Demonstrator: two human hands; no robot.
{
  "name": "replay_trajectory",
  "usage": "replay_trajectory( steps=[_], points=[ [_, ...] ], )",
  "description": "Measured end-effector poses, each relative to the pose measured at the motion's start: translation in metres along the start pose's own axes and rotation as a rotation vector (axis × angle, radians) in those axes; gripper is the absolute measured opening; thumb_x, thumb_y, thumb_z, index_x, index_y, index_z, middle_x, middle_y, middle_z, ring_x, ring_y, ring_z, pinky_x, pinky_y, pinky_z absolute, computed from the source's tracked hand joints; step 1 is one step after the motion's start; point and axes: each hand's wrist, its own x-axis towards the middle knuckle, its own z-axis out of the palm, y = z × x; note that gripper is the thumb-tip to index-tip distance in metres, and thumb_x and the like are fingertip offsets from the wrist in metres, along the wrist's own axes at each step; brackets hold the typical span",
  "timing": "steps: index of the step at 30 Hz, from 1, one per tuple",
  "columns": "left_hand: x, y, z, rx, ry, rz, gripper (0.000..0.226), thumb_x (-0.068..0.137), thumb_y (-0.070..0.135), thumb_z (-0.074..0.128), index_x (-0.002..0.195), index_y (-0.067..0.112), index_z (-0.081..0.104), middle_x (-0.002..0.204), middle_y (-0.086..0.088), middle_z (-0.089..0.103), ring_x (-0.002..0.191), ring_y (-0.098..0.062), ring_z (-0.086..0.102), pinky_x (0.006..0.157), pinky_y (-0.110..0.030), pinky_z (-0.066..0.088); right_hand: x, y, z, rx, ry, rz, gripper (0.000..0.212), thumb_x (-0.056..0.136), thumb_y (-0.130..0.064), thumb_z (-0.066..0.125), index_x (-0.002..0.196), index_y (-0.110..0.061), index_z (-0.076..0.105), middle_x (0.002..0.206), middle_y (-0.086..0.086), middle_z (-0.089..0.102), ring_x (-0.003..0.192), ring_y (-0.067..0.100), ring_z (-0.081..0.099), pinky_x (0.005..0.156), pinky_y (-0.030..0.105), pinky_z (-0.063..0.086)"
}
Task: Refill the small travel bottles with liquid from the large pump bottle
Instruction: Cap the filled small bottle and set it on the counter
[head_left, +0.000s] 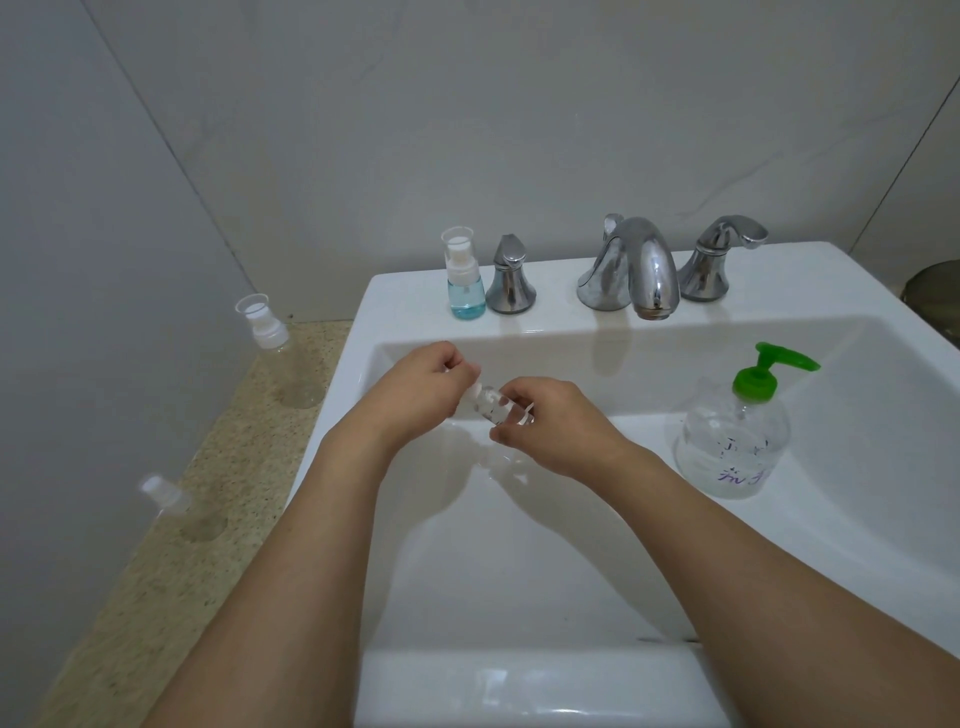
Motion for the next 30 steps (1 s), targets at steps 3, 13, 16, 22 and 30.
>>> replay_trajectory(
  steps=[3, 13, 16, 22, 30],
  points=[
    [-0.0001, 0.0011, -0.0003, -0.008, -0.024, 0.01, 0.012, 0.098, 0.022, 0.056, 0.088, 0.017, 0.06, 0.08, -0.001, 0.061, 0.073, -0.016, 0.055, 0.066, -0.031, 0.041, 0.0001, 0.0002, 0.0001, -0.003, -0.004, -0.001, 0.022, 0.083, -0.025, 0.073, 0.103, -0.019, 0.066, 0.097, -0.002, 0.064, 0.084, 0.015, 0.059, 0.076, 0.033, 0.052],
    [0.0008, -0.0001, -0.0001, -0.011, -0.026, 0.016, 0.009, 0.096, 0.023, 0.057, 0.091, 0.017, 0.061, 0.084, -0.003, 0.065, 0.078, -0.019, 0.057, 0.075, -0.036, 0.048, 0.0004, 0.0004, 0.0006, -0.008, -0.004, -0.004, 0.022, 0.082, -0.025, 0.073, 0.102, -0.02, 0.066, 0.096, -0.002, 0.064, 0.083, 0.014, 0.059, 0.075, 0.033, 0.052],
    [0.0008, -0.0003, -0.0002, -0.027, -0.017, 0.017, 0.009, 0.095, 0.022, 0.057, 0.088, 0.018, 0.061, 0.091, -0.004, 0.064, 0.079, -0.02, 0.057, 0.073, -0.034, 0.045, 0.0007, 0.0006, 0.0007, -0.014, 0.001, -0.007, 0.023, 0.082, -0.025, 0.073, 0.104, -0.019, 0.066, 0.096, -0.002, 0.064, 0.084, 0.015, 0.059, 0.075, 0.032, 0.05],
    [0.0016, -0.0005, -0.0002, -0.013, -0.021, 0.016, 0.008, 0.094, 0.019, 0.058, 0.087, 0.016, 0.061, 0.085, -0.002, 0.065, 0.076, -0.019, 0.057, 0.072, -0.033, 0.046, 0.0004, 0.0, 0.0004, -0.013, -0.005, -0.004, 0.022, 0.082, -0.025, 0.073, 0.102, -0.019, 0.067, 0.096, -0.002, 0.065, 0.083, 0.014, 0.059, 0.074, 0.032, 0.05],
    [0.0013, -0.001, 0.0, -0.001, -0.018, 0.021, 0.007, 0.095, 0.021, 0.059, 0.09, 0.017, 0.062, 0.09, -0.004, 0.067, 0.083, -0.021, 0.061, 0.075, -0.035, 0.048, -0.0002, 0.0002, 0.0002, -0.006, -0.012, 0.003, 0.021, 0.083, -0.025, 0.072, 0.102, -0.02, 0.067, 0.095, -0.002, 0.064, 0.082, 0.014, 0.059, 0.074, 0.032, 0.051]
  ],
)
